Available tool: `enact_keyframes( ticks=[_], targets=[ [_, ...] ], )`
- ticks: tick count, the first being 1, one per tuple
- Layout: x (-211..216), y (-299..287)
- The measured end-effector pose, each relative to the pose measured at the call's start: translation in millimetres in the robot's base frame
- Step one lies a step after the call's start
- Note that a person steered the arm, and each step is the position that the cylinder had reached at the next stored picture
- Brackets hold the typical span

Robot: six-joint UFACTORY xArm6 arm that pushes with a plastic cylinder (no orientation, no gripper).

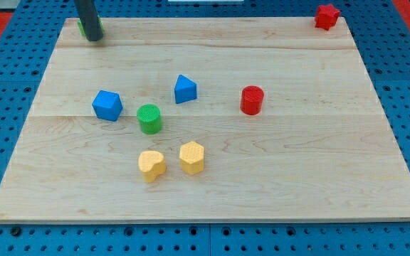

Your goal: Move green star to top left

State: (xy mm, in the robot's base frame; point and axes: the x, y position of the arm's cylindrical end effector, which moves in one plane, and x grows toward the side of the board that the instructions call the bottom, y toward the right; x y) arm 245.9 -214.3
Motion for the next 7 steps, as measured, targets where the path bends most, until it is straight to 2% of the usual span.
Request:
enact_keyframes(
  ticks=[1,3,5,7],
  targets=[
    [-0.7,0.0],
    [-2.9,51.3],
    [-33.8,50.6],
    [-34.6,-20.5]
  ],
)
